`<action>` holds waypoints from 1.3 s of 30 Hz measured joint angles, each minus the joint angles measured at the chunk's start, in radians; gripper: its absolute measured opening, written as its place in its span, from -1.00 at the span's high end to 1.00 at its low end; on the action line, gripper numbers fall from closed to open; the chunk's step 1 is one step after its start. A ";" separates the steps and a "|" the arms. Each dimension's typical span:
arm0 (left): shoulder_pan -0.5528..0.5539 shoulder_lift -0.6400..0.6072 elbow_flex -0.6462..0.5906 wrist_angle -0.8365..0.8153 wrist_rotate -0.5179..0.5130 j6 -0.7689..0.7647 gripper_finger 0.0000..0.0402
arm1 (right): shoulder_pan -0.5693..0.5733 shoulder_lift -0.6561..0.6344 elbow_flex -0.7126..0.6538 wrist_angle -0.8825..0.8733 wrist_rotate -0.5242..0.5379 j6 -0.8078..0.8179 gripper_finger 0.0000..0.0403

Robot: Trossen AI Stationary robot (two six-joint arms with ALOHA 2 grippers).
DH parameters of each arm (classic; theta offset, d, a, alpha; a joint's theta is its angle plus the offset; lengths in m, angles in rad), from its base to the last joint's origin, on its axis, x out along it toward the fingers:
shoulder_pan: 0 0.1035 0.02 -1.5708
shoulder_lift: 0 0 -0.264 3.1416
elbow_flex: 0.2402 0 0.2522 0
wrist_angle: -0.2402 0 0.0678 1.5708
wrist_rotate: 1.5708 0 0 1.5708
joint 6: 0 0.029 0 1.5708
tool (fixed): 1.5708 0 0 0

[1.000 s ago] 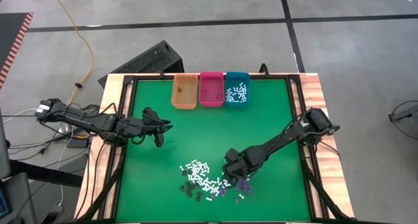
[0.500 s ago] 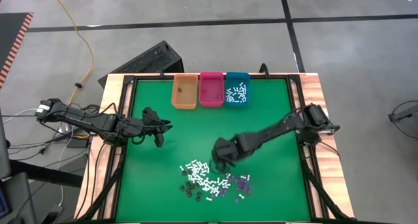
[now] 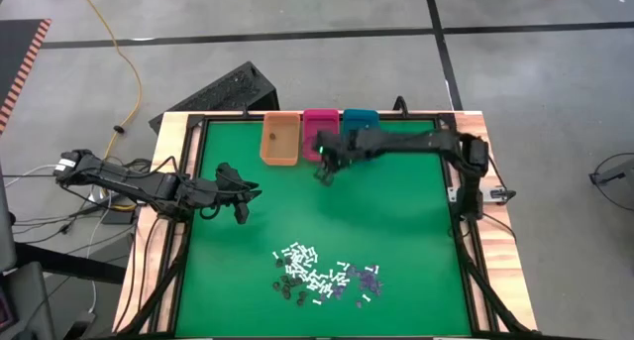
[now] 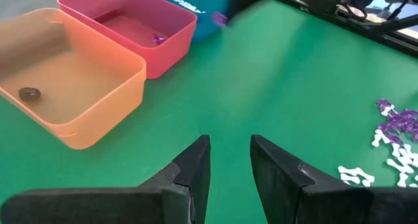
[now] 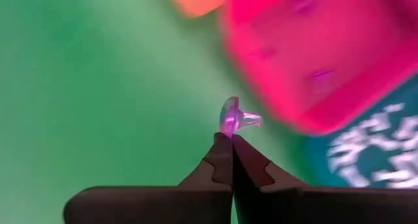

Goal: Sort Halloween decoration
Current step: Put the violet witch hat toy into the red bin

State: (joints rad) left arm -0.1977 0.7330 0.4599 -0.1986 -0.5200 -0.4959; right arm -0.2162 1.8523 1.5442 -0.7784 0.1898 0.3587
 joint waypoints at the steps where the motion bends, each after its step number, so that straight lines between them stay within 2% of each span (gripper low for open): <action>1: 0.000 0.000 0.000 0.000 0.000 -0.004 0.51 | -0.033 0.000 0.000 0.009 0.000 -0.002 0.90; 5: 0.000 0.000 0.000 0.000 0.001 -0.006 0.51 | -0.144 0.000 0.000 0.014 0.000 -0.012 0.90; 9: 0.000 0.000 0.000 0.001 0.001 -0.006 0.51 | -0.202 0.000 0.000 0.018 -0.001 -0.060 0.81; 15: 0.000 0.000 0.000 0.001 0.001 -0.006 0.51 | -0.217 0.000 0.000 0.020 -0.009 -0.084 0.52; 19: 0.000 0.000 0.000 -0.005 0.001 -0.006 0.51 | -0.188 -0.018 -0.001 0.005 -0.105 -0.126 0.40; 22: 0.000 0.000 0.000 -0.023 0.017 -0.010 0.51 | -0.115 -0.050 -0.001 -0.075 -0.240 -0.126 0.38; 25: 0.000 0.000 0.000 -0.033 0.027 -0.013 0.51 | 0.012 -0.057 -0.001 -0.209 -0.336 -0.091 0.37; 27: 0.000 0.000 0.000 -0.032 0.027 -0.013 0.51 | 0.119 -0.056 -0.020 -0.251 -0.339 -0.052 0.37; 33: 0.000 0.000 0.000 -0.031 0.032 -0.013 0.51 | 0.431 -0.055 -0.117 -0.213 -0.304 0.143 0.36; 36: 0.000 0.000 0.000 -0.029 0.044 -0.004 0.51 | 0.538 -0.055 -0.147 -0.163 -0.287 0.228 0.31; 39: 0.000 0.000 0.000 -0.028 0.044 -0.001 0.51 | 0.594 -0.055 -0.167 -0.101 -0.242 0.296 0.22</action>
State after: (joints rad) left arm -0.1974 0.7331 0.4599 -0.2262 -0.4764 -0.4967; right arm 0.3775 1.7977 1.3771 -0.8798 -0.0526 0.6544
